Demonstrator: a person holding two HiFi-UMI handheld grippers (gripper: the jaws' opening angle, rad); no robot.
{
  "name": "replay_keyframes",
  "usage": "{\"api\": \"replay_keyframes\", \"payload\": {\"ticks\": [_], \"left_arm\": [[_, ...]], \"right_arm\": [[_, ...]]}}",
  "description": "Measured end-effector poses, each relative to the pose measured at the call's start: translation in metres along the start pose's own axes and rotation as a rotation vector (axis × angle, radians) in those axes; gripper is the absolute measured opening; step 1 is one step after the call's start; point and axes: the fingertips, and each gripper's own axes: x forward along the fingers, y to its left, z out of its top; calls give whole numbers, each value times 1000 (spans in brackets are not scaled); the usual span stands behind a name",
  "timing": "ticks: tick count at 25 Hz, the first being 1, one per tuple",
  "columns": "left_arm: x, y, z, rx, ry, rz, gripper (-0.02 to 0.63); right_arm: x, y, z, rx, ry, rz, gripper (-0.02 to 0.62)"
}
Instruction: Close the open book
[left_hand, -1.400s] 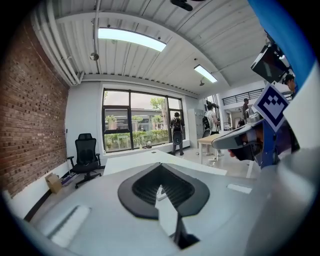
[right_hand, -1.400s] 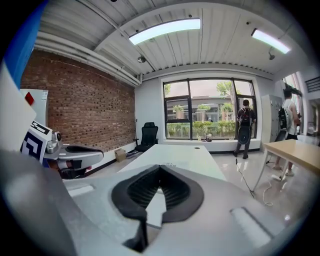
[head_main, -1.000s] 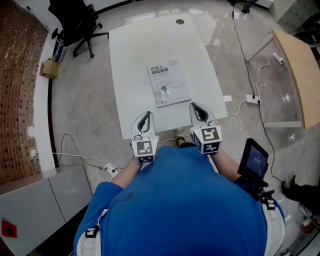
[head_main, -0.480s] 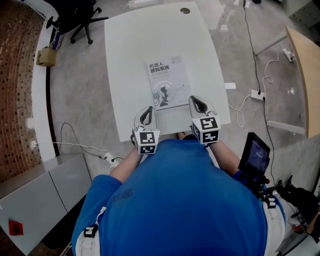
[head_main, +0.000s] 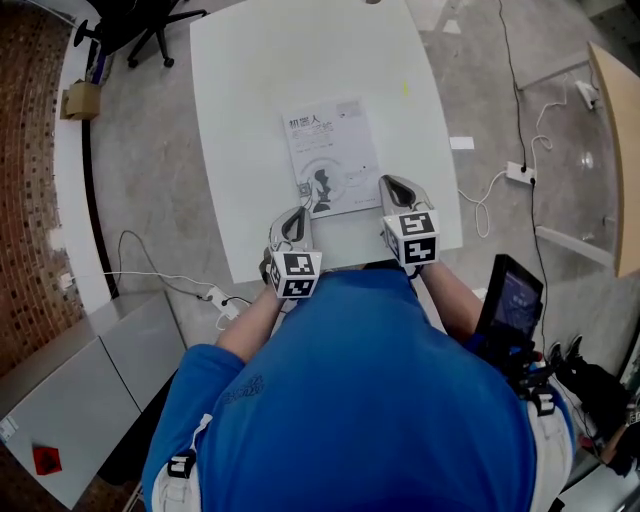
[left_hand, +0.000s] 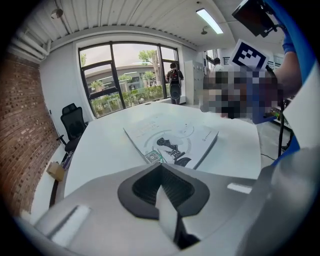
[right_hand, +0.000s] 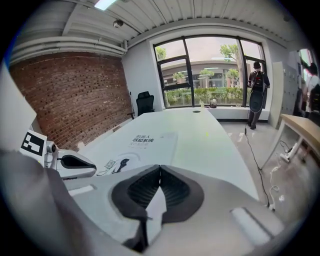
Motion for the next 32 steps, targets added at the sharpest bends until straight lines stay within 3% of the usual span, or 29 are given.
{"api": "replay_keyframes", "payload": {"ticks": [8,14,20,32], "left_arm": [[11,-2,-6,21,62,-8,6],[14,-1,-7,28,91,-8,6],[27,-2,-2,36,114,1,6],[17,-2,-7,47,128,14,6]], "right_arm": [[24,-9,-3,30,65,54,9],[44,-11,-8,62,131,108,67],[64,-28,-7,131,187,161,76],[70,-14,-13,208,272,243,78]]}}
